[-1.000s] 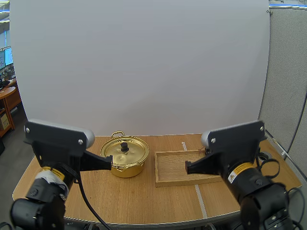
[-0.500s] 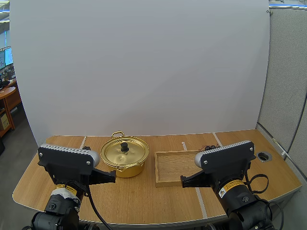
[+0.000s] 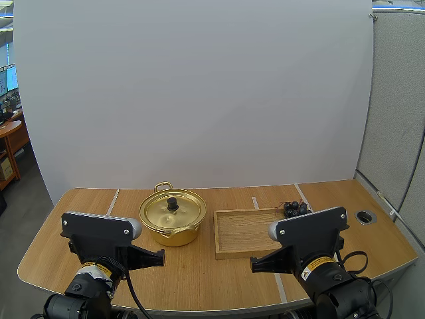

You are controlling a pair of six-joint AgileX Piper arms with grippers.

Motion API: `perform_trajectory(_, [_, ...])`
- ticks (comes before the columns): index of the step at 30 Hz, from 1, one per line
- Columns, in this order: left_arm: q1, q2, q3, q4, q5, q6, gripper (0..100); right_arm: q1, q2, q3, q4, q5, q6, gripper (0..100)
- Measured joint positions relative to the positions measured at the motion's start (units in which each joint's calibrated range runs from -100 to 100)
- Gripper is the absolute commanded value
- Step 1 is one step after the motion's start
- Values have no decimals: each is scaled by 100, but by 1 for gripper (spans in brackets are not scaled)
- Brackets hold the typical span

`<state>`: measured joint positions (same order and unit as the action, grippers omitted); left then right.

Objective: Open the pot, put the pineapple inside, and close it

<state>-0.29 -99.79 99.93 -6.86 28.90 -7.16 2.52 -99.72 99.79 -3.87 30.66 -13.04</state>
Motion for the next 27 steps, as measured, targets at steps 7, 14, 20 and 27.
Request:
perform_trajectory(7, [0,0,0,-46,191,-57,0,-44,0,0,34,92,29,0])
perform_trajectory(14, [0,0,0,-59,230,-57,0,-44,0,0,34,92,39,0])
perform_trajectory(20, [0,0,0,-70,230,-57,0,-44,0,0,34,92,39,0])
perform_trajectory(27, [0,0,0,-70,230,-57,0,-44,0,0,34,92,39,0])
